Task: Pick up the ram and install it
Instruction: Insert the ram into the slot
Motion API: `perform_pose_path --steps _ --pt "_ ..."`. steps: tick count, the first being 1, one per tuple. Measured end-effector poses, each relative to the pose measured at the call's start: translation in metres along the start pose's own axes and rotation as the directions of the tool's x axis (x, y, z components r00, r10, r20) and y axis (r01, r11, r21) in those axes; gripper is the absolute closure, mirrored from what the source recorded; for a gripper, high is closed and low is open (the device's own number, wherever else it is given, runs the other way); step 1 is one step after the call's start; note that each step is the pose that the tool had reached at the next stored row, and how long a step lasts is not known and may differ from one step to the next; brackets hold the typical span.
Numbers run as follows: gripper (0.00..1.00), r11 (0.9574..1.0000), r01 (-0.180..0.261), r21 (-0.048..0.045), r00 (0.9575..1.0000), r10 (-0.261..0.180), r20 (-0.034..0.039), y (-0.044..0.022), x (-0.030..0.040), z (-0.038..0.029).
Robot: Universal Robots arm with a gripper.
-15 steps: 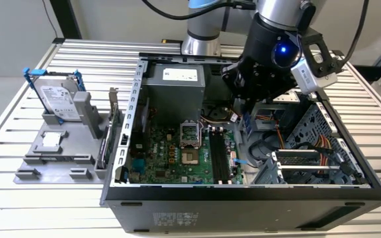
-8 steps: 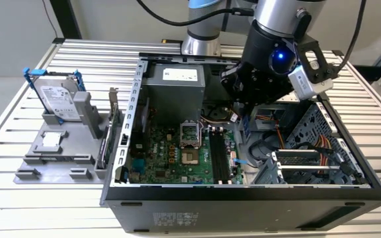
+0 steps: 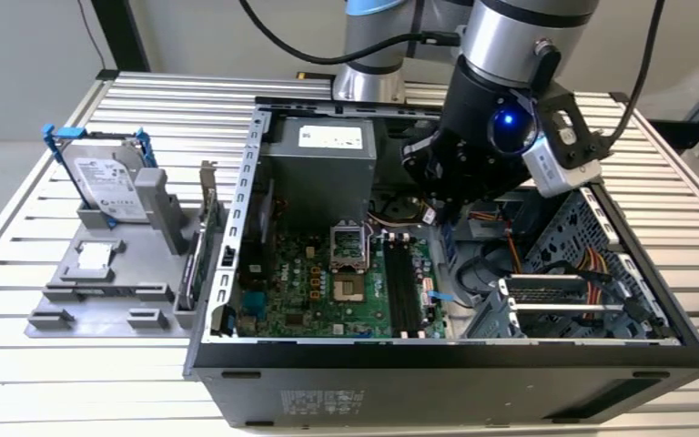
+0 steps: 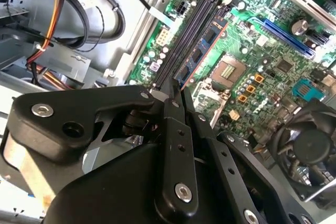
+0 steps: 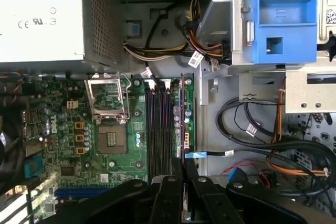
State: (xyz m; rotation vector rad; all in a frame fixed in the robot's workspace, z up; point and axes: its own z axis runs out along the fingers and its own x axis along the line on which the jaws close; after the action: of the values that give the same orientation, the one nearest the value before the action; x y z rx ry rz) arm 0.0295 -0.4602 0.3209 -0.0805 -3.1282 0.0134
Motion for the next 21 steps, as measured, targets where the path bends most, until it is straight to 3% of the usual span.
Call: perform_pose_path --steps 13,21 --pt "1.00 0.9999 0.004 0.0098 1.0000 -0.004 0.0005 -0.0010 -0.0012 0.0163" --pt "1.00 0.9999 0.006 0.0107 1.0000 -0.006 0.0006 -0.0016 -0.0017 0.0295"
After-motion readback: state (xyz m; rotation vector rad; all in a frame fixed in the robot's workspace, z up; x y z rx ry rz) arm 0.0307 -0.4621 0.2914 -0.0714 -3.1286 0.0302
